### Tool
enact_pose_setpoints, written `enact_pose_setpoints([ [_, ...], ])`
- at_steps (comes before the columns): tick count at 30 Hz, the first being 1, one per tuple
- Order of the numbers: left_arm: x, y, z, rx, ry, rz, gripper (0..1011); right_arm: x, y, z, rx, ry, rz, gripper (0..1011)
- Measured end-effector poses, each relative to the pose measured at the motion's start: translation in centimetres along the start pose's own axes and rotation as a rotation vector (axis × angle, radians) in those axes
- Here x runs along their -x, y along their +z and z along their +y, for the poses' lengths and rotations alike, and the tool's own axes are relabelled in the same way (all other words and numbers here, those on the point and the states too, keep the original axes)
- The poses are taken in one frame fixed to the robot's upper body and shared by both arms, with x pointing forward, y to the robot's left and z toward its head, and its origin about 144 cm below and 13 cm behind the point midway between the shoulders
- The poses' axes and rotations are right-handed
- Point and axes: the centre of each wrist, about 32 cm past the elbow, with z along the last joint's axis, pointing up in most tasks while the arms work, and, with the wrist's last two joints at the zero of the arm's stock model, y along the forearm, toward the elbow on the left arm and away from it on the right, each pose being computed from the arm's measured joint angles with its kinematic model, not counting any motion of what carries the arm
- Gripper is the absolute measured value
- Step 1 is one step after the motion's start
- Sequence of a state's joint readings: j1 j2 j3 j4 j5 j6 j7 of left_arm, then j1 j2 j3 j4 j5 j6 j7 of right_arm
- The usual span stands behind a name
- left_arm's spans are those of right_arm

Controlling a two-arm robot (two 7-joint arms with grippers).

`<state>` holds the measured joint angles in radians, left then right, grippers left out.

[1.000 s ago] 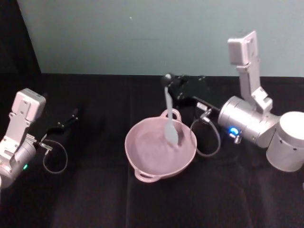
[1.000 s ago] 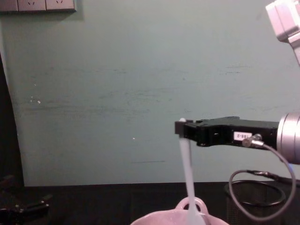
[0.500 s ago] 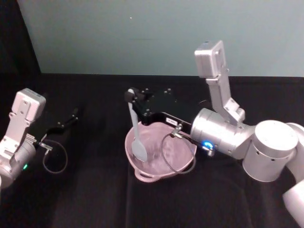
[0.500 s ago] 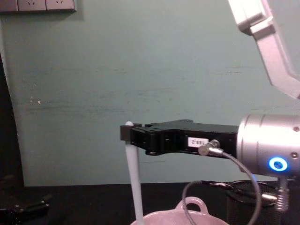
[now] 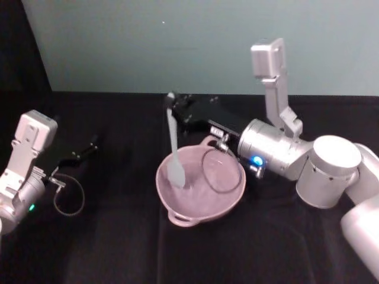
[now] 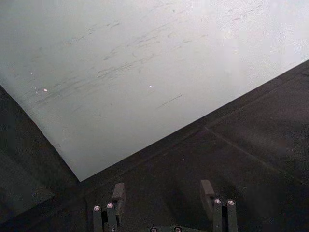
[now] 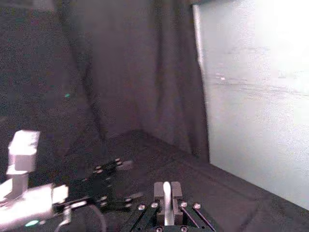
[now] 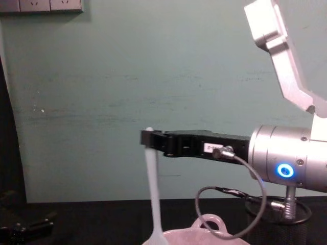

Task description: Use the one hand to pick up the spoon and stir the clear water in the bowl.

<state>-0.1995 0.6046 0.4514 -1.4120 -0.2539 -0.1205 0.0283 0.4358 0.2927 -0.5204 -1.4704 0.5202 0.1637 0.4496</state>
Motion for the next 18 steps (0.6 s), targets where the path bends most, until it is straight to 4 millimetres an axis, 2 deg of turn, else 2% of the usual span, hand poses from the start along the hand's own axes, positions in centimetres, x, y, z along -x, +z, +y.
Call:
enact_pose_setpoints([
  [4, 0.0, 0.0, 0.0, 0.000, 0.000, 0.000, 1011, -1.5, -0.2, -0.3, -0.008, -0.047, 0.018, 96],
  [9, 0.0, 0.0, 0.0, 0.000, 0.000, 0.000, 1011, -3.0, 0.1, -1.7, -0.016, -0.124, 0.004, 97],
  [18, 0.0, 0.0, 0.0, 0.000, 0.000, 0.000, 1011, -3.9, 0.6, -4.3, -0.014, -0.188, -0.034, 96],
])
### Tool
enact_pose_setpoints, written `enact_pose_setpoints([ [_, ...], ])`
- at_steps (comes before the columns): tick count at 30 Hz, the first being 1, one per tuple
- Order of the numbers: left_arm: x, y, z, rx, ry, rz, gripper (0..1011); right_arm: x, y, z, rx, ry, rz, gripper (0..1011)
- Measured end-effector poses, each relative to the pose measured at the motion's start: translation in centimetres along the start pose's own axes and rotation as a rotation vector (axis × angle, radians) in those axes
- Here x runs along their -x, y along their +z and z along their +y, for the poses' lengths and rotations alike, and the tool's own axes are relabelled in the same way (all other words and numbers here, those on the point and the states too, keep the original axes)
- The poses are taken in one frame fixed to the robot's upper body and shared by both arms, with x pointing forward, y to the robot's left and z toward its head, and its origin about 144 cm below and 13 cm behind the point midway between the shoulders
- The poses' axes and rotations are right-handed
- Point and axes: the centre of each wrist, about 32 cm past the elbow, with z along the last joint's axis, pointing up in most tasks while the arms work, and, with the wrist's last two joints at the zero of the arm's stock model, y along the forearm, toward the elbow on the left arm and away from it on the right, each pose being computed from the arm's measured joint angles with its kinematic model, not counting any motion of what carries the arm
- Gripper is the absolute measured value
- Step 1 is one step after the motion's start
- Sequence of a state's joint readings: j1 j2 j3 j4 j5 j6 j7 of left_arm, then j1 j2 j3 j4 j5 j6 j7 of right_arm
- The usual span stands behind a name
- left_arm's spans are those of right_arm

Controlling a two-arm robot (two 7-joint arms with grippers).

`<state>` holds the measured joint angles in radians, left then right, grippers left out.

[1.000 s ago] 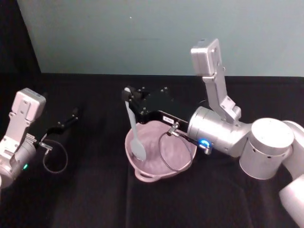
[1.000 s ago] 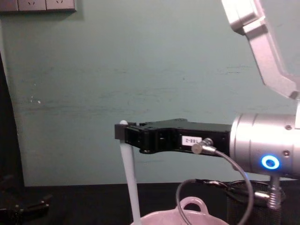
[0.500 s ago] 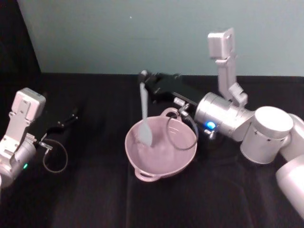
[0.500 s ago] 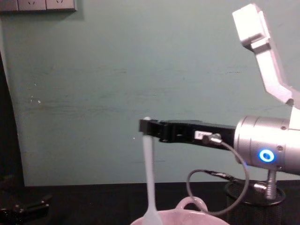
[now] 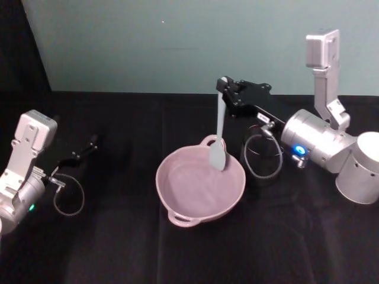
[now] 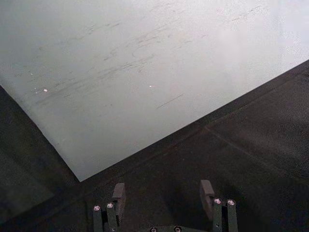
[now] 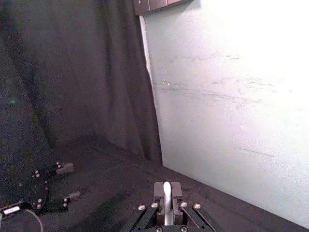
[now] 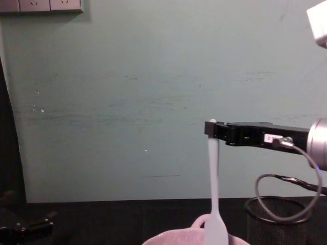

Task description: Use the one hand to pick up the spoon and stir the clear water in the bowl.

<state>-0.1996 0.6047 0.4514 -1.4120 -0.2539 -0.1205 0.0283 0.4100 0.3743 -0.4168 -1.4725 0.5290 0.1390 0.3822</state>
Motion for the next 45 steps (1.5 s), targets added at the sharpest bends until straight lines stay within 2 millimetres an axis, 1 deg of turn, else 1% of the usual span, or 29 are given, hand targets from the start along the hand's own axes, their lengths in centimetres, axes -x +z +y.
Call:
enact_pose_setpoints([
  [6, 0.0, 0.0, 0.0, 0.000, 0.000, 0.000, 1011, 0.3, 0.2, -0.8, 0.021, 0.006, -0.032, 96],
  [9, 0.0, 0.0, 0.0, 0.000, 0.000, 0.000, 1011, 0.9, 0.4, -1.0, 0.035, 0.024, -0.059, 96],
  [13, 0.0, 0.0, 0.0, 0.000, 0.000, 0.000, 1011, 2.3, 0.7, -0.9, 0.057, 0.068, -0.098, 96],
  [16, 0.0, 0.0, 0.0, 0.000, 0.000, 0.000, 1011, 4.0, 1.0, -0.4, 0.068, 0.130, -0.126, 96],
  [19, 0.0, 0.0, 0.0, 0.000, 0.000, 0.000, 1011, 5.1, 1.1, -0.1, 0.067, 0.168, -0.128, 96],
  [20, 0.0, 0.0, 0.0, 0.000, 0.000, 0.000, 1012, 5.8, 1.2, 0.2, 0.061, 0.193, -0.127, 96],
  [23, 0.0, 0.0, 0.0, 0.000, 0.000, 0.000, 1011, 7.0, 1.2, 0.6, 0.046, 0.229, -0.112, 96],
  [26, 0.0, 0.0, 0.0, 0.000, 0.000, 0.000, 1011, 7.6, 1.1, 0.9, 0.029, 0.246, -0.090, 96],
  [30, 0.0, 0.0, 0.0, 0.000, 0.000, 0.000, 1011, 8.0, 1.0, 1.0, 0.015, 0.253, -0.076, 96],
  [35, 0.0, 0.0, 0.0, 0.000, 0.000, 0.000, 1011, 7.9, 1.4, 0.9, -0.007, 0.243, -0.074, 96],
  [38, 0.0, 0.0, 0.0, 0.000, 0.000, 0.000, 1011, 7.7, 2.0, 0.7, -0.027, 0.229, -0.082, 96],
  [42, 0.0, 0.0, 0.0, 0.000, 0.000, 0.000, 1011, 7.2, 3.5, 0.3, -0.077, 0.208, -0.101, 96],
  [43, 0.0, 0.0, 0.0, 0.000, 0.000, 0.000, 1011, 7.2, 3.5, 0.3, -0.077, 0.208, -0.101, 96],
  [45, 0.0, 0.0, 0.0, 0.000, 0.000, 0.000, 1011, 6.9, 4.8, 0.0, -0.119, 0.193, -0.116, 96],
])
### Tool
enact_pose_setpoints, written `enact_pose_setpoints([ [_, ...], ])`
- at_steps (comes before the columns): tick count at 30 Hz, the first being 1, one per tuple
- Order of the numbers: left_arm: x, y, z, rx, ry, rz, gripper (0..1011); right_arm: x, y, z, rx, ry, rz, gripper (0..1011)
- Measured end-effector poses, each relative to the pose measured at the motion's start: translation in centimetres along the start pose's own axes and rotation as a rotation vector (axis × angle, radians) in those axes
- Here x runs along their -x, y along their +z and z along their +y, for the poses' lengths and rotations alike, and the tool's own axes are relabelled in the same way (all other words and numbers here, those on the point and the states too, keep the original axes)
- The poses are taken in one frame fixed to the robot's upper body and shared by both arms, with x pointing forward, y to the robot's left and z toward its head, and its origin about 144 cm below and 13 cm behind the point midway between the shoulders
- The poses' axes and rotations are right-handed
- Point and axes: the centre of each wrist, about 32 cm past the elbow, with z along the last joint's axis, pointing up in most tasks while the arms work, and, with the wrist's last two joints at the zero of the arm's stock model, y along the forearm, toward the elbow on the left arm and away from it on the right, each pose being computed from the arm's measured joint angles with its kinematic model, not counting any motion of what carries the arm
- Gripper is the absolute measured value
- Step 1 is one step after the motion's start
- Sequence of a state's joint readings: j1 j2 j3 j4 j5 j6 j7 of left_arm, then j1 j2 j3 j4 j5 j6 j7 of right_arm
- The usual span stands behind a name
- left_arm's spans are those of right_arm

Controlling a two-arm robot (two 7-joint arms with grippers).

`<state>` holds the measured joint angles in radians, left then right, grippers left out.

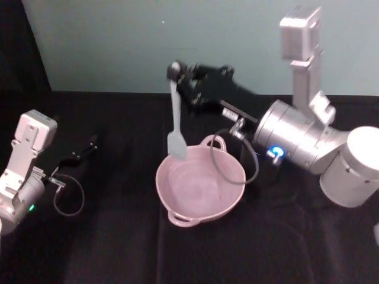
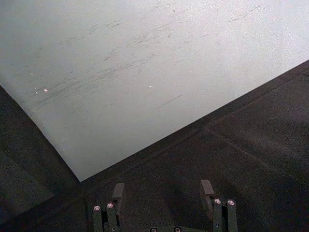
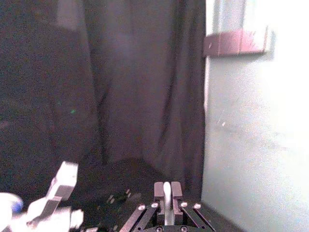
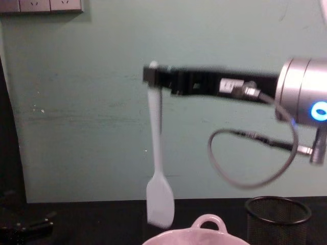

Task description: Use the one hand to pick up the spoon and stir the clear water in the bowl.

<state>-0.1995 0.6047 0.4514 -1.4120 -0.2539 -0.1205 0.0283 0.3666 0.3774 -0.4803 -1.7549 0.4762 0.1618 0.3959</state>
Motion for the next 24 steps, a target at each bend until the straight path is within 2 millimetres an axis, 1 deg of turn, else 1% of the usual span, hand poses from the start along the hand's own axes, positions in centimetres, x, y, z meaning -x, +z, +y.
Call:
enact_pose_setpoints([
  [1, 0.0, 0.0, 0.0, 0.000, 0.000, 0.000, 1011, 0.0, 0.0, 0.0, 0.000, 0.000, 0.000, 96],
  [3, 0.0, 0.0, 0.0, 0.000, 0.000, 0.000, 1011, -0.4, 1.4, -0.3, -0.035, -0.015, -0.015, 96],
  [5, 0.0, 0.0, 0.0, 0.000, 0.000, 0.000, 1011, -0.6, 2.1, -0.5, -0.048, -0.025, -0.017, 96],
  [6, 0.0, 0.0, 0.0, 0.000, 0.000, 0.000, 1011, -0.8, 2.8, -0.8, -0.057, -0.033, -0.022, 96],
  [8, 0.0, 0.0, 0.0, 0.000, 0.000, 0.000, 1011, -1.0, 3.4, -1.0, -0.063, -0.041, -0.026, 96],
  [9, 0.0, 0.0, 0.0, 0.000, 0.000, 0.000, 1011, -1.3, 4.0, -1.3, -0.067, -0.051, -0.031, 96],
  [10, 0.0, 0.0, 0.0, 0.000, 0.000, 0.000, 1011, -1.3, 4.0, -1.3, -0.067, -0.051, -0.031, 96],
  [13, 0.0, 0.0, 0.0, 0.000, 0.000, 0.000, 1011, -1.9, 5.3, -1.9, -0.083, -0.072, -0.043, 96],
  [19, 0.0, 0.0, 0.0, 0.000, 0.000, 0.000, 1011, -3.0, 7.0, -3.4, -0.092, -0.117, -0.060, 96],
  [24, 0.0, 0.0, 0.0, 0.000, 0.000, 0.000, 1010, -3.9, 7.6, -4.7, -0.076, -0.155, -0.057, 96],
])
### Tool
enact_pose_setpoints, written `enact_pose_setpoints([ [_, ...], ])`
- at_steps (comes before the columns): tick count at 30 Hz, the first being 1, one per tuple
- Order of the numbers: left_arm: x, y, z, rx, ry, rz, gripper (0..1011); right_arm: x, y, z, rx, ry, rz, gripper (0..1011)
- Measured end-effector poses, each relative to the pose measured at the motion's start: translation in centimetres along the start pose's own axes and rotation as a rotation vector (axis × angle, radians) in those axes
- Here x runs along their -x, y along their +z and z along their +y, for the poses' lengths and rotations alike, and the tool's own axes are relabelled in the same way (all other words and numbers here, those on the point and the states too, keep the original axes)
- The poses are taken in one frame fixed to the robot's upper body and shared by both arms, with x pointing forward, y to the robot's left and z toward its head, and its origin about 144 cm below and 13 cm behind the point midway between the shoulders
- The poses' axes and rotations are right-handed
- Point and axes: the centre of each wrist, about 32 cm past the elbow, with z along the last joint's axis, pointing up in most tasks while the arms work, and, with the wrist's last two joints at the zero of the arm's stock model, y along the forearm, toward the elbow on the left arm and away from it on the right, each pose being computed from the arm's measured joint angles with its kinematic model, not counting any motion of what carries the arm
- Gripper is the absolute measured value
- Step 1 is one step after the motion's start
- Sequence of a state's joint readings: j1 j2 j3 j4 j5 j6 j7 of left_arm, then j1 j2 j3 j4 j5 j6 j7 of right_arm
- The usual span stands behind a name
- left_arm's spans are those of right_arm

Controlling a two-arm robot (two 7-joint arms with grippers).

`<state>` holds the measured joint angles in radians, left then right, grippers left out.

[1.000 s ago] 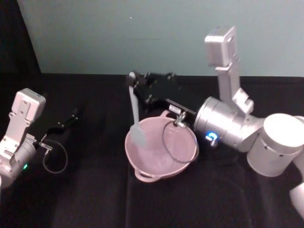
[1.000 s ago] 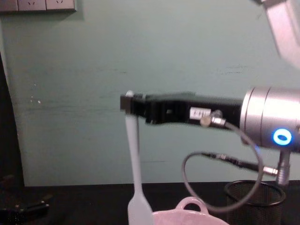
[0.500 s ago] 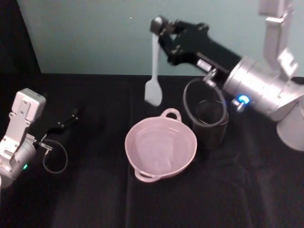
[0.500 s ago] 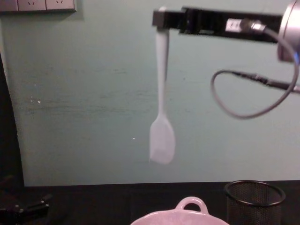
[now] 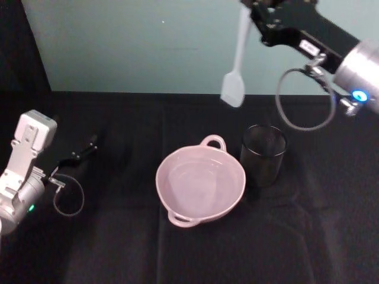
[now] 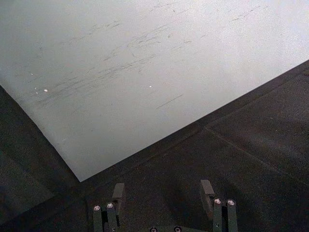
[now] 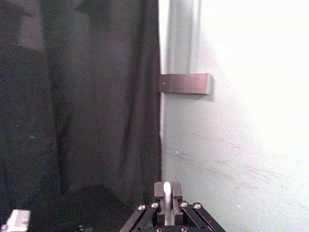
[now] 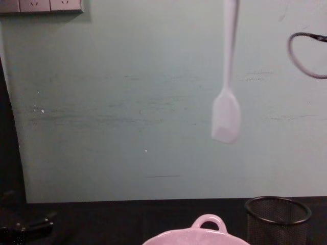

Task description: Use the one hand to pick up the spoon and stir the clear water in the bowl.

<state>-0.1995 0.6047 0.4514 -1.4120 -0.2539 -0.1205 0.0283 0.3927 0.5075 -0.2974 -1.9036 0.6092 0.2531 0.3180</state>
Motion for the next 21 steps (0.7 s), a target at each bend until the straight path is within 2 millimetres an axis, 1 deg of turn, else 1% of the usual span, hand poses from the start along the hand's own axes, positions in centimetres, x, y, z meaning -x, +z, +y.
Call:
enact_pose_setpoints([
  [1, 0.0, 0.0, 0.0, 0.000, 0.000, 0.000, 1011, -0.5, 0.1, -0.5, 0.009, -0.017, 0.001, 96],
  [2, 0.0, 0.0, 0.0, 0.000, 0.000, 0.000, 1011, -0.5, 0.1, -0.5, 0.009, -0.017, 0.001, 96],
  [5, 0.0, 0.0, 0.0, 0.000, 0.000, 0.000, 1011, -1.4, -0.1, -1.3, 0.027, -0.051, 0.014, 96],
  [7, 0.0, 0.0, 0.0, 0.000, 0.000, 0.000, 1011, -2.1, -0.7, -2.0, 0.047, -0.081, 0.036, 96],
  [8, 0.0, 0.0, 0.0, 0.000, 0.000, 0.000, 1011, -2.1, -0.7, -2.0, 0.047, -0.081, 0.036, 96],
  [15, 0.0, 0.0, 0.0, 0.000, 0.000, 0.000, 1011, -3.0, -2.6, -3.2, 0.099, -0.133, 0.083, 96],
  [19, 0.0, 0.0, 0.0, 0.000, 0.000, 0.000, 1011, -3.4, -4.4, -3.7, 0.123, -0.161, 0.124, 96],
  [21, 0.0, 0.0, 0.0, 0.000, 0.000, 0.000, 1011, -3.5, -4.9, -3.8, 0.126, -0.167, 0.137, 96],
])
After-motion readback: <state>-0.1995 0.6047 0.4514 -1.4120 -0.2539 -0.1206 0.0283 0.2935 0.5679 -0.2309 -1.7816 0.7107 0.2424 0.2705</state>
